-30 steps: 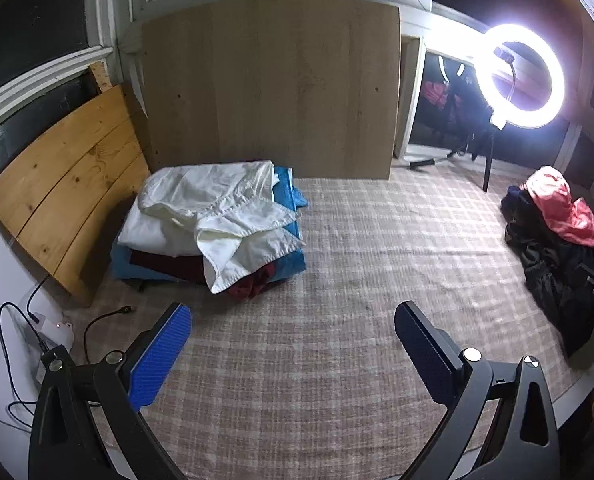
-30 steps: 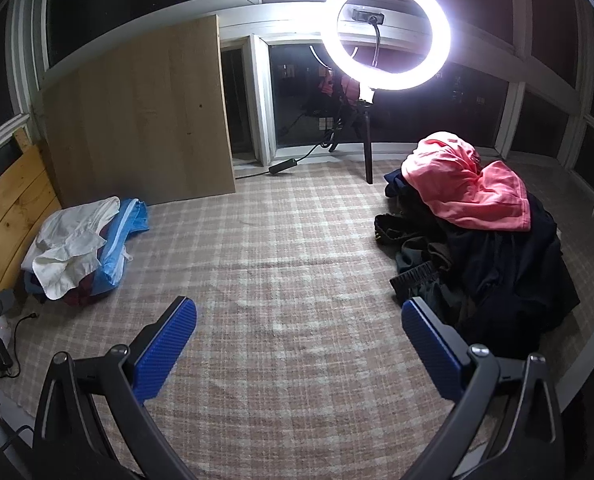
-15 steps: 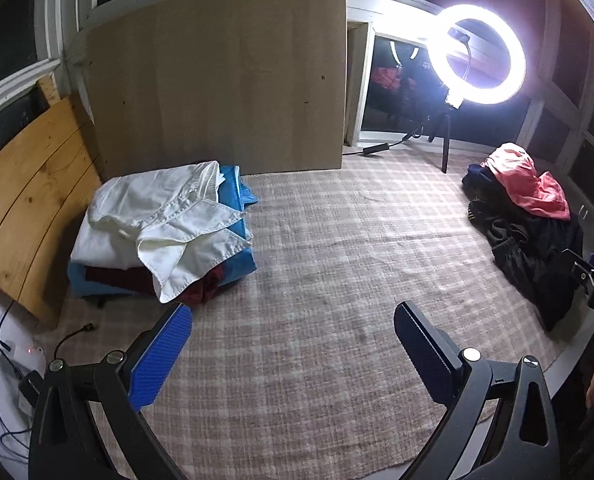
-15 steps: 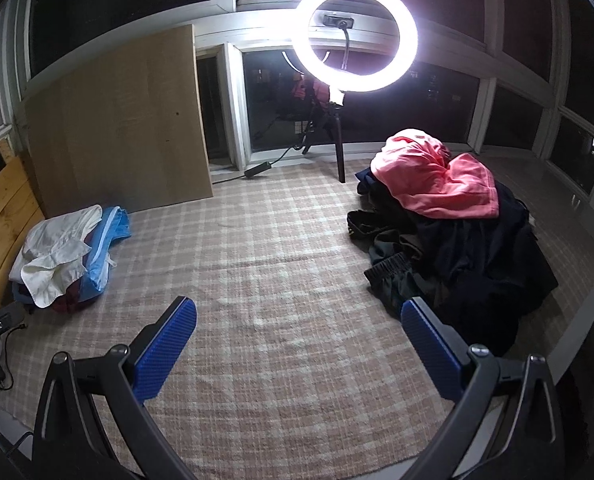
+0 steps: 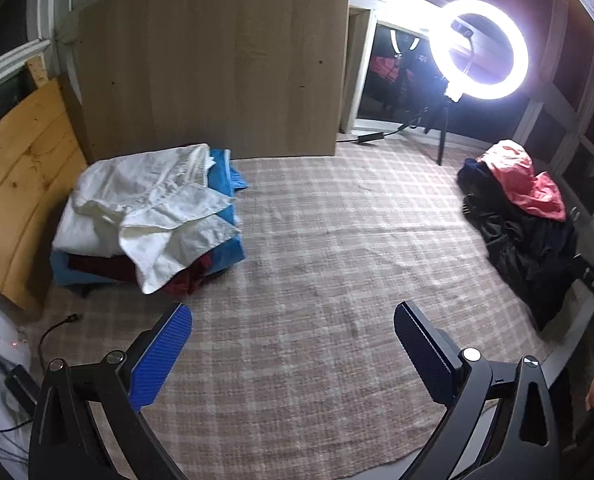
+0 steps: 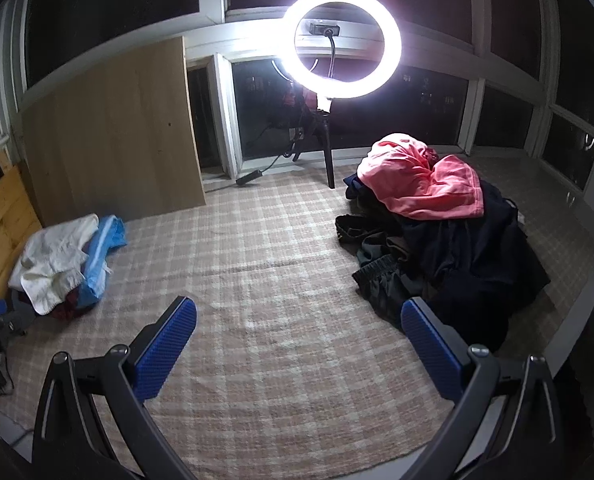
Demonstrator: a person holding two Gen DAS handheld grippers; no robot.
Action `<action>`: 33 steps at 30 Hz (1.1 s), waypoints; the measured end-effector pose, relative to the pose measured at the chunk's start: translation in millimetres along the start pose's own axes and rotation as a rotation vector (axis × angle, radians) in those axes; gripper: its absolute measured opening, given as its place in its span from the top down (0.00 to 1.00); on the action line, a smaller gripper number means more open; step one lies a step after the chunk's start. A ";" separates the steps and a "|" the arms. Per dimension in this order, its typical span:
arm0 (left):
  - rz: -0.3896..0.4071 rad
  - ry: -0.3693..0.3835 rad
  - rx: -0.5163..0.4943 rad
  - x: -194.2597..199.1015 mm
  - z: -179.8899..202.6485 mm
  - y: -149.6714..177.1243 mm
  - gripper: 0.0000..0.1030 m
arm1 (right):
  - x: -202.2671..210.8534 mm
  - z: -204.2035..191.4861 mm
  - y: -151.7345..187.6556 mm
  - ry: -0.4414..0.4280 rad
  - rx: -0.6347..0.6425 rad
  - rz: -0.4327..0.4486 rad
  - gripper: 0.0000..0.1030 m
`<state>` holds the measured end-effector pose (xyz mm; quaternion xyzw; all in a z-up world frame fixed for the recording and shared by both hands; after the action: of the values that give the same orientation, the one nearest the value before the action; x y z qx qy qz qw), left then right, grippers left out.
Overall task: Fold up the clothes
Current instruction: 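Reach the right gripper toward the pink shirt on the navy pile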
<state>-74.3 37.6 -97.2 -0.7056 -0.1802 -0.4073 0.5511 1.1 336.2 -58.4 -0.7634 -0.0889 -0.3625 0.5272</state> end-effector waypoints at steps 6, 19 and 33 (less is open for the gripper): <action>0.007 0.050 -0.017 -4.6 19.2 -15.7 0.01 | -2.9 30.3 -6.2 0.030 -0.008 -0.009 0.00; 0.044 0.070 -0.021 -10.9 82.8 -74.8 0.01 | -21.8 148.8 -68.8 0.080 -0.089 0.043 0.00; 0.061 0.052 -0.023 -27.5 174.3 -136.4 0.01 | -84.0 214.5 -169.8 -0.011 0.086 0.075 0.00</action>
<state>-121.2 248.8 -43.0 -0.7063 -0.1395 -0.4103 0.5598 -48.8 616.1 -25.9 -0.7447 -0.0787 -0.3342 0.5723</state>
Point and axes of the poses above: each gripper's, at about its wrist camera, not at the fingertips, and x roughly against the way its jaws point, z to its right, y to its underside, the point moved 8 cm from there along -x, roughly the way its jaws point, and after that the axes turned 14 degrees about -x, right-handed, at the moved point
